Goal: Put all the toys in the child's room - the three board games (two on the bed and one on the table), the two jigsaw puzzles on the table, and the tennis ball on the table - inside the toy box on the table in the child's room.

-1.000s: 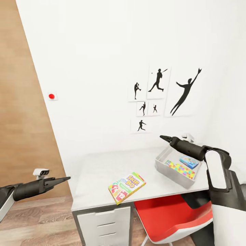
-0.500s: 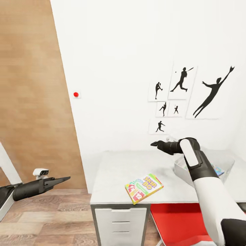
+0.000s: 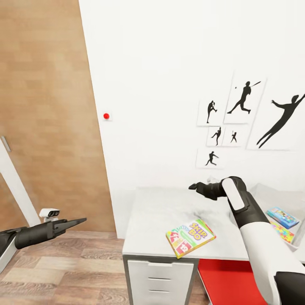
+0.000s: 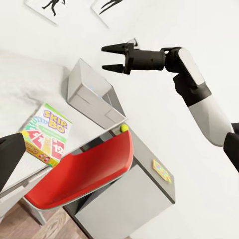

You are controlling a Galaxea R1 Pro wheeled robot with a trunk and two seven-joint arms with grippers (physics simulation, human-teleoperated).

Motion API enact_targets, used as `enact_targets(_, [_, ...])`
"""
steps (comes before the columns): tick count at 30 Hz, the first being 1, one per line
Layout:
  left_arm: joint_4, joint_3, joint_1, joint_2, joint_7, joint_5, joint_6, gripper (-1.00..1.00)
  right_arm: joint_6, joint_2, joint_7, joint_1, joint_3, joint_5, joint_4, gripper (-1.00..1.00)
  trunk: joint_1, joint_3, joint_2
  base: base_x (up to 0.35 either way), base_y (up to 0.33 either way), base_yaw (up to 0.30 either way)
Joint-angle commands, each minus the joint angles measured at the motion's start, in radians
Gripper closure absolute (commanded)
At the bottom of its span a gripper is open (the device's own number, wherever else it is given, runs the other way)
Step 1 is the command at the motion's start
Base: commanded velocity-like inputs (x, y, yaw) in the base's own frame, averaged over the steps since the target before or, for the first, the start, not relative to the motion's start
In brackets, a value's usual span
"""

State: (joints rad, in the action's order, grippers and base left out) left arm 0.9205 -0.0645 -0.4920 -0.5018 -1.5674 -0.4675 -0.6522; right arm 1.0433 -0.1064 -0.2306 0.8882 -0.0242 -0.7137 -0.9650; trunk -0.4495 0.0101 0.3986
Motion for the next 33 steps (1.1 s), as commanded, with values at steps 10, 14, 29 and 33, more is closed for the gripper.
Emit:
enact_targets(10, [0.0,-0.001,0.0,0.0,-0.003,0.0,-0.011,-1.0,0.0,-0.005,-0.015,0.0,-0.002,-0.008,0.014,-1.0,-0.001,0.016,0.001,0.012,0.13,0.004])
enact_targets(14, [0.0,-0.001,0.0,-0.001,-0.003,0.0,-0.01,-1.0,-0.001,-0.008,-0.016,0.001,-0.004,-0.008,0.03,-1.0,-0.001,0.023,0.001,0.002,0.121,-0.01])
enact_targets(29, [0.0,-0.001,0.0,-0.001,-0.003,0.0,-0.01,-1.0,-0.006,-0.014,-0.018,-0.001,-0.004,-0.004,0.044,-1.0,-0.001,0.043,0.001,0.0,0.017,-0.075])
enact_targets(33, [0.0,-0.002,0.0,-0.001,-0.003,0.0,-0.009,-1.0,-0.007,-0.015,-0.018,-0.002,-0.004,-0.003,0.045,-1.0,-0.001,0.044,0.001,0.0,-0.014,-0.021])
